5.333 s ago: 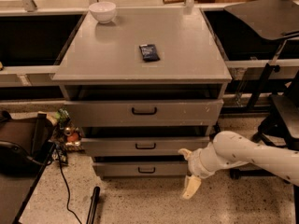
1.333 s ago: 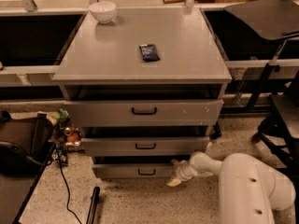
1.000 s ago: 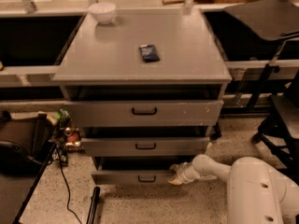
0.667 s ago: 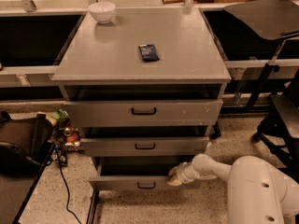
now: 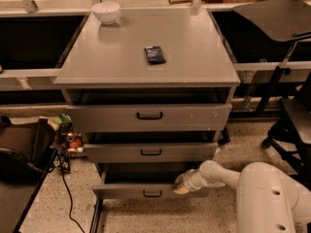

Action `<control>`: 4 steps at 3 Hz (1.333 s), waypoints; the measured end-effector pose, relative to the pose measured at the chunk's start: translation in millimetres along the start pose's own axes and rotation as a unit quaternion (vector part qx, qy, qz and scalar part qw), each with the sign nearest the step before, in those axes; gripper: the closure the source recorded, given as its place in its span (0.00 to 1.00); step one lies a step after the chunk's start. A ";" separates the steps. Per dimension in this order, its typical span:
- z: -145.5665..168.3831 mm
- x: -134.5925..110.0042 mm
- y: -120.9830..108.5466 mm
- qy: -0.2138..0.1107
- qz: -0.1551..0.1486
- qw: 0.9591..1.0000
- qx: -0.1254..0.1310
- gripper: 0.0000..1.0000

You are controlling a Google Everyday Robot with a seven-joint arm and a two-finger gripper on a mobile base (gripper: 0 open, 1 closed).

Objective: Open bottom drawer

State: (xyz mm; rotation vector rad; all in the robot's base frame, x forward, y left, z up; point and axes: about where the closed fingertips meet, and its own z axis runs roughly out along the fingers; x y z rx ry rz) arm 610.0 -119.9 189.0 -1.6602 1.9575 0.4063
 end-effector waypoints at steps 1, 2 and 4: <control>0.0 0.0 0.0 0.000 0.000 1.000 0.000 0.38; 0.1 0.0 0.1 0.000 0.000 1.000 0.000 0.15; 7.6 -6.6 12.2 0.003 -0.032 0.999 -0.022 0.00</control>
Offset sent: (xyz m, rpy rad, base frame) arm 0.0000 0.0000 0.0000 0.0000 0.0000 0.0000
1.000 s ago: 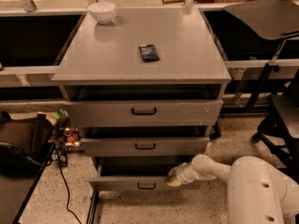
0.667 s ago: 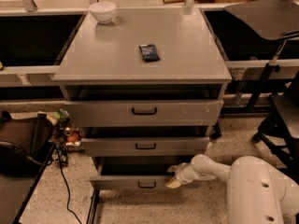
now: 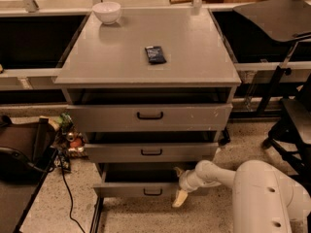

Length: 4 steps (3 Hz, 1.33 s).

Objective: Open bottom drawer

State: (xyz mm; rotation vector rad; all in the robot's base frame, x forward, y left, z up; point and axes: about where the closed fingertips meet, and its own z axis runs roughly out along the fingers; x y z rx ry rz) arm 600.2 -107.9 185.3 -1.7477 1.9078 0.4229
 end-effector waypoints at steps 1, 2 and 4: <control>17.3 -14.0 16.5 -0.026 -0.043 0.998 -0.034 0.00; 24.2 -23.0 36.3 -0.068 -0.088 0.991 -0.067 0.00; 17.1 -20.2 87.0 -0.086 -0.121 0.981 -0.128 0.43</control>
Offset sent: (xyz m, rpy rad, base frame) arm -0.0522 0.0468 -0.0098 0.1972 -0.0185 0.3923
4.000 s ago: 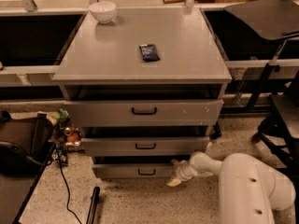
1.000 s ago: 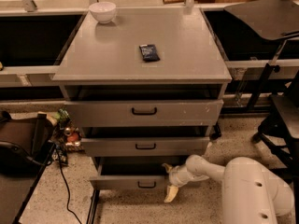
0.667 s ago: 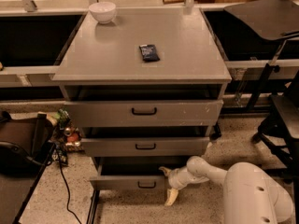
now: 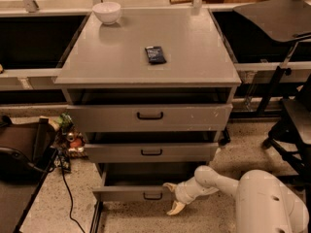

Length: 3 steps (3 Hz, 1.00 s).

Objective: Open bottom drawer

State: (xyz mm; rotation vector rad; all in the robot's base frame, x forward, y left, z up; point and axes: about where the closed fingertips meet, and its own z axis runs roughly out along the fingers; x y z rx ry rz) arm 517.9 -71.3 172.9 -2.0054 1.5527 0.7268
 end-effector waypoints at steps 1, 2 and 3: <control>-3.2 -6.6 20.0 -0.002 -0.004 1.000 -0.019 0.66; -6.8 -9.9 19.5 -0.002 -0.004 1.000 -0.019 0.89; -8.1 -11.3 19.6 -0.003 -0.004 1.000 -0.020 1.00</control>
Offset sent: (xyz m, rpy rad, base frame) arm -0.0485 -0.0105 0.0194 0.0090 0.0640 0.0717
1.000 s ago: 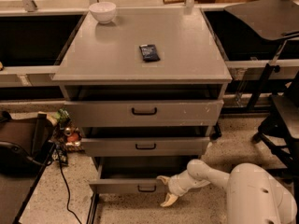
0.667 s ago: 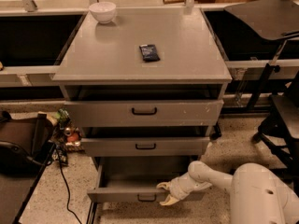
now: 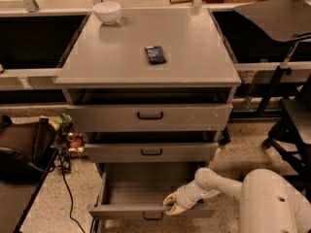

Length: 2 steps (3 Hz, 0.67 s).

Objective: Open bottom drawer

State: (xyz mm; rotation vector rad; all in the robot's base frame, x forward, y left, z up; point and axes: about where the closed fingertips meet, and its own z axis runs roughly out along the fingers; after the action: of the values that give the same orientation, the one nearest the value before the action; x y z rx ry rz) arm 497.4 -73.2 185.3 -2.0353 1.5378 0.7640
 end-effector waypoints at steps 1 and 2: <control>5.2 -5.1 20.8 -0.027 0.008 0.999 -0.019 1.00; 6.9 -9.8 32.0 -0.043 0.014 0.999 -0.029 1.00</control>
Offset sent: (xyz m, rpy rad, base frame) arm -0.0713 0.0024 0.0087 0.1360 0.1715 0.0408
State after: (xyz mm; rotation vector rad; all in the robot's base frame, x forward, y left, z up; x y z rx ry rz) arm 463.4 -70.0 185.7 -1.9997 1.5145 0.9053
